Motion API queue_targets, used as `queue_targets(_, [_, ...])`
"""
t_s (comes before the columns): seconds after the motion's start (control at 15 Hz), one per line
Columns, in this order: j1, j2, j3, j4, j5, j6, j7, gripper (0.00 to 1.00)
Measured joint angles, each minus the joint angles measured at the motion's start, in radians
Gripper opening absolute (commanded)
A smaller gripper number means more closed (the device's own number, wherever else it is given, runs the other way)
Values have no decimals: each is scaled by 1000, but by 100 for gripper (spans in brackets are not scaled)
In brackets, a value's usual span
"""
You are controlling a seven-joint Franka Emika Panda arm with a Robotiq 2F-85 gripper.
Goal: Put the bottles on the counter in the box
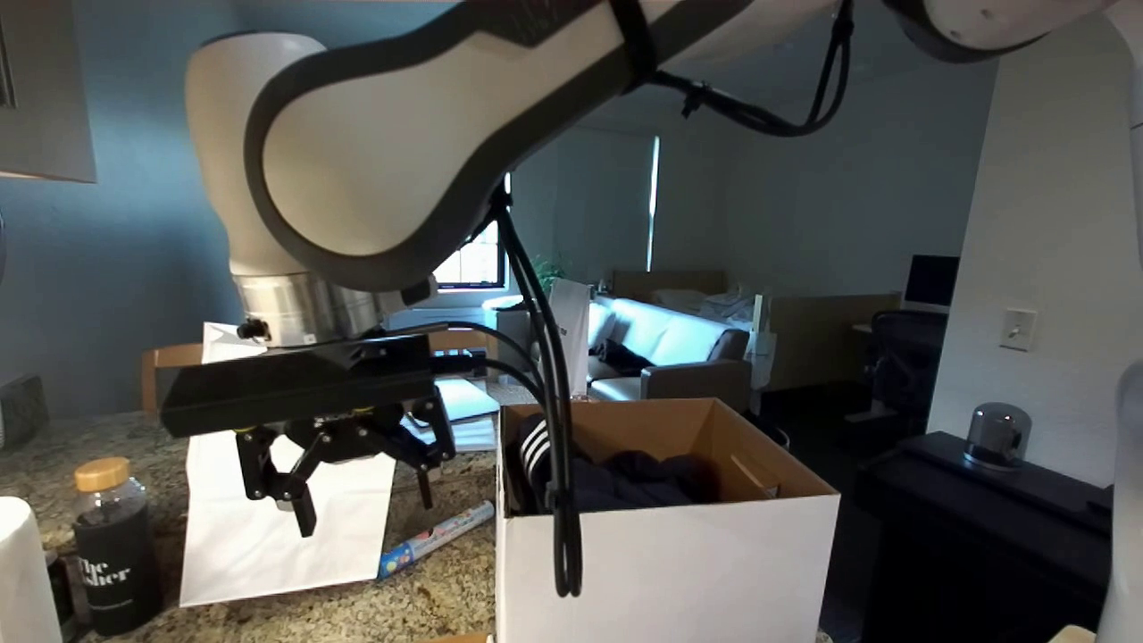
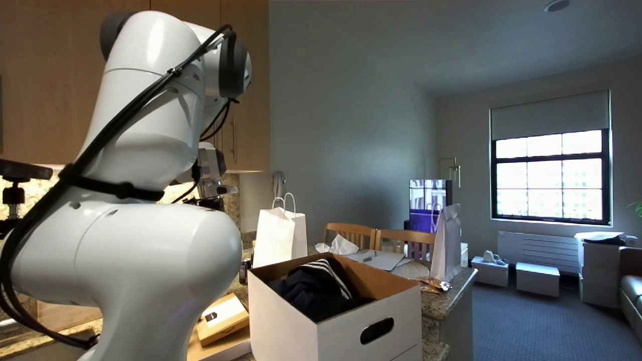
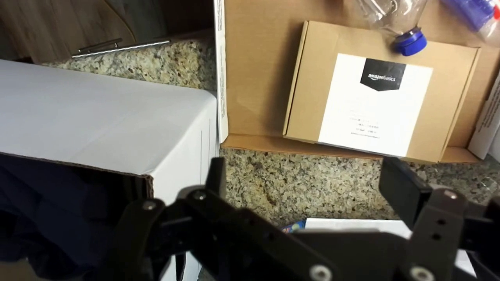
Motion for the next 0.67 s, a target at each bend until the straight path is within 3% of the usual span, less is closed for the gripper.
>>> queue_targets(0.33, [52, 51, -35, 29, -1, -28, -78, 100])
queue_targets(0.67, [150, 279, -92, 234, -27, -112, -276, 100])
